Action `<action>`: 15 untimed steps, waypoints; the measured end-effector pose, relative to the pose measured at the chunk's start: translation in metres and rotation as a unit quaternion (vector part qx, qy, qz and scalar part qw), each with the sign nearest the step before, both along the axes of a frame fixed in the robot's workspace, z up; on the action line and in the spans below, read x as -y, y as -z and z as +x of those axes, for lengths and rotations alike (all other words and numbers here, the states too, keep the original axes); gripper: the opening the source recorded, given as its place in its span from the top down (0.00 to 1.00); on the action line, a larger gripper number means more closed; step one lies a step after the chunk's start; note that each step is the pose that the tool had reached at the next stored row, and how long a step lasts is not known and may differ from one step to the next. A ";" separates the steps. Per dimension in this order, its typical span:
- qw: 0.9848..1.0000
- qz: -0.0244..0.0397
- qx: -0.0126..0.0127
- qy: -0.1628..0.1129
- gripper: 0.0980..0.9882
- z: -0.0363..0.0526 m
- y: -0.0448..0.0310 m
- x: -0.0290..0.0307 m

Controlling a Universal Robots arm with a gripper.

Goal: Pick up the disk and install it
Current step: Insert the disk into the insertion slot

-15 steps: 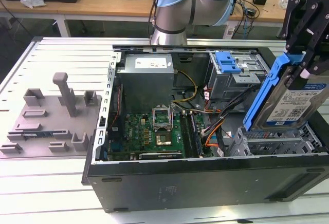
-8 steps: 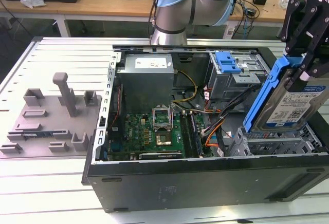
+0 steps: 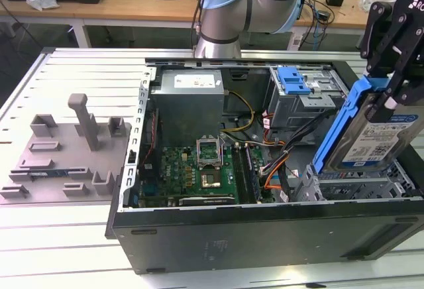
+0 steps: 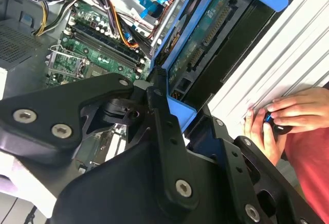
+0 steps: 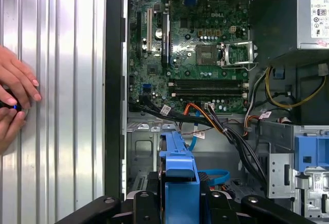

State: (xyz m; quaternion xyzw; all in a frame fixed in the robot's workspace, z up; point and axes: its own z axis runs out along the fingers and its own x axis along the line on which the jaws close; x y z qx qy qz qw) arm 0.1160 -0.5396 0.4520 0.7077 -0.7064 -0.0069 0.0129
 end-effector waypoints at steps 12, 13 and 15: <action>1.000 0.000 0.000 0.000 0.70 0.0003 0.0109 0.0010; 1.000 0.000 0.000 0.000 0.70 0.0003 0.0120 0.0010; 1.000 0.000 0.000 0.000 0.70 0.0003 0.0156 0.0011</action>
